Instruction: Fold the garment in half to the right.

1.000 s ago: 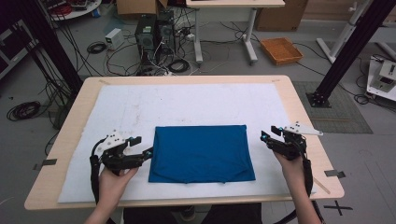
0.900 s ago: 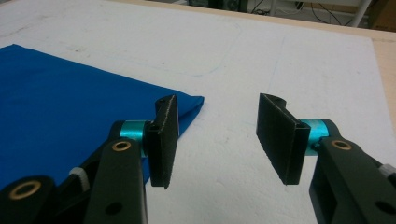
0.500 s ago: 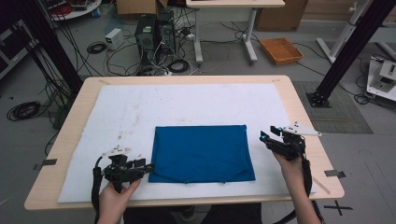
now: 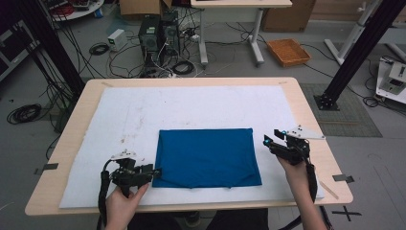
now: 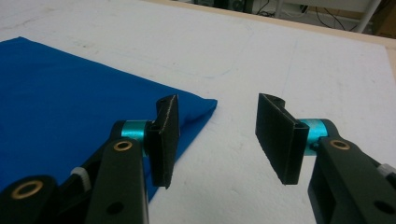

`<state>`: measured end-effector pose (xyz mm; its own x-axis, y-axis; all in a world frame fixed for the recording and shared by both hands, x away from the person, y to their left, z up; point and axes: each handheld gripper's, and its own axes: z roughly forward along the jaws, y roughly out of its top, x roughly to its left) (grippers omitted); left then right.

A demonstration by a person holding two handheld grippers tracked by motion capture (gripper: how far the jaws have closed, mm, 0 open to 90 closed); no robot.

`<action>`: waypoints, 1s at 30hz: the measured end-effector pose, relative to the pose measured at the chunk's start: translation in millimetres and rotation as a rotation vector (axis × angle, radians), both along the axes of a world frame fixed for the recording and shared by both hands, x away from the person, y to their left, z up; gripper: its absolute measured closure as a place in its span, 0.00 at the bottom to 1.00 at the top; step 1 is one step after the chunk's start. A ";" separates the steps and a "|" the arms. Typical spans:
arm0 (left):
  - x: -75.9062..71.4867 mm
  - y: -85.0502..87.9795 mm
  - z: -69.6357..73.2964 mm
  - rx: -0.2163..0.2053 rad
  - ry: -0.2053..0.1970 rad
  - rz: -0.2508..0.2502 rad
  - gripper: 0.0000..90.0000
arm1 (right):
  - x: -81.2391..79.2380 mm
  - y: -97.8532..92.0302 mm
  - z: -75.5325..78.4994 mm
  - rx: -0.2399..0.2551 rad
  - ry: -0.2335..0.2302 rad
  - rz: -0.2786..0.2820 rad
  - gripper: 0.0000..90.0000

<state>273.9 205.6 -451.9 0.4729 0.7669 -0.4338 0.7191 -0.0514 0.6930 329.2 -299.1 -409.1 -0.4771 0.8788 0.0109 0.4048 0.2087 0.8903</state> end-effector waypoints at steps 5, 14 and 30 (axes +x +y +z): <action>-1.1 -8.8 0.3 0.028 -0.003 -0.011 0.68 | 0.1 19.1 3.2 -0.003 -0.001 0.042 0.55; -3.6 -12.9 2.0 0.047 -0.026 0.002 0.87 | 13.3 66.7 7.0 -0.034 0.011 0.135 0.57; -4.4 -13.5 0.0 0.049 -0.036 0.013 0.91 | 70.2 207.1 7.6 -0.020 0.177 0.284 0.62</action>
